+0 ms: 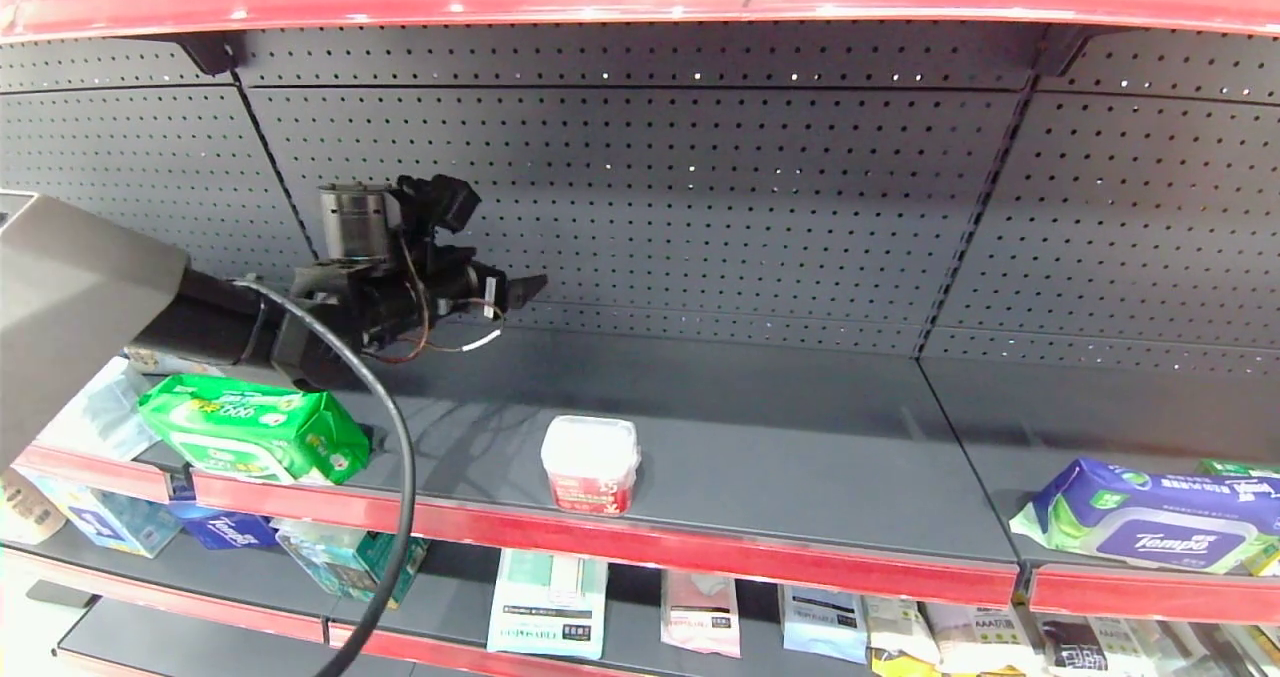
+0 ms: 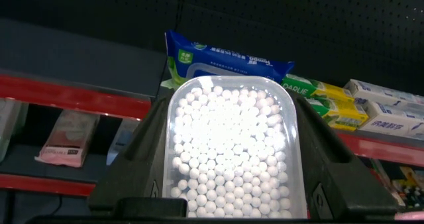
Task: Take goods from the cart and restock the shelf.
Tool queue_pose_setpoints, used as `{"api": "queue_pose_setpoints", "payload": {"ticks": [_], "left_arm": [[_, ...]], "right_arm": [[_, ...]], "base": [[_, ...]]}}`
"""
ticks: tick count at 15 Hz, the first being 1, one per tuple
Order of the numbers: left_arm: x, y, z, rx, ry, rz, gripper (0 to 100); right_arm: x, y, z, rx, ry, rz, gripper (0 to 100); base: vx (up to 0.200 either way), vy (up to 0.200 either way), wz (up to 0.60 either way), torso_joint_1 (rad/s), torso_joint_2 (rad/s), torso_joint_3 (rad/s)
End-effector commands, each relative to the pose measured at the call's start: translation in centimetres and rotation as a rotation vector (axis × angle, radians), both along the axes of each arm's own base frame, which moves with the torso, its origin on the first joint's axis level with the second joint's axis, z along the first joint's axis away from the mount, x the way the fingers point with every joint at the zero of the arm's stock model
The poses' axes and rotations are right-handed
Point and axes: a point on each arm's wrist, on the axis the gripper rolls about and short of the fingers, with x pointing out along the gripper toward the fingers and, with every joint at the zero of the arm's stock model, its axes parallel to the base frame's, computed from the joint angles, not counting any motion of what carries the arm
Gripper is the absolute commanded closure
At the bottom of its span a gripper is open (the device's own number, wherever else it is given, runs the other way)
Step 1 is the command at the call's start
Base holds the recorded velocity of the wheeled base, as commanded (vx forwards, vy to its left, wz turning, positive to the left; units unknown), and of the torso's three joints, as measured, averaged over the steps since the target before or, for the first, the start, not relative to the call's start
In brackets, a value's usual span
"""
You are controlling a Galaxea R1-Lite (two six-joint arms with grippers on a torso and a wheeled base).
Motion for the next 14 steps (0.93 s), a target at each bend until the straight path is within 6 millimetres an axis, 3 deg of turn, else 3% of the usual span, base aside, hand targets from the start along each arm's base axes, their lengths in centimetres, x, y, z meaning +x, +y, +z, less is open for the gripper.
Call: {"api": "queue_pose_setpoints", "payload": {"ticks": [1,3,5,9,11,14], "left_arm": [[-2.5,-2.9,2.4,-0.173,-0.032,0.124,0],[-8.0,-0.3,4.7,-0.194,0.034,0.152,0],[-13.8,2.4,5.5,-0.186,0.040,0.137,0],[-24.0,6.0,4.9,-0.112,0.019,0.081,0],[-27.1,6.8,4.5,-0.103,-0.004,0.104,0],[-29.8,7.8,3.3,-0.079,0.017,0.259,0]], "right_arm": [[0.3,0.0,0.2,0.002,0.018,-0.002,100],[0.7,0.0,0.3,0.035,0.043,0.005,100],[1.4,0.0,0.9,0.079,0.080,0.004,100],[2.5,0.2,2.0,0.094,0.125,0.107,100],[2.9,0.2,2.2,0.099,0.149,0.133,100],[3.0,0.2,2.1,0.101,0.154,0.134,100]], "base": [[0.000,0.000,0.00,0.000,0.00,0.000],[0.000,0.000,0.00,0.000,0.00,0.000],[0.000,0.000,0.00,0.000,0.00,0.000],[0.000,0.000,0.00,0.000,0.00,0.000],[0.000,0.000,0.00,0.000,0.00,0.000],[0.000,0.000,0.00,0.000,0.00,0.000]]}}
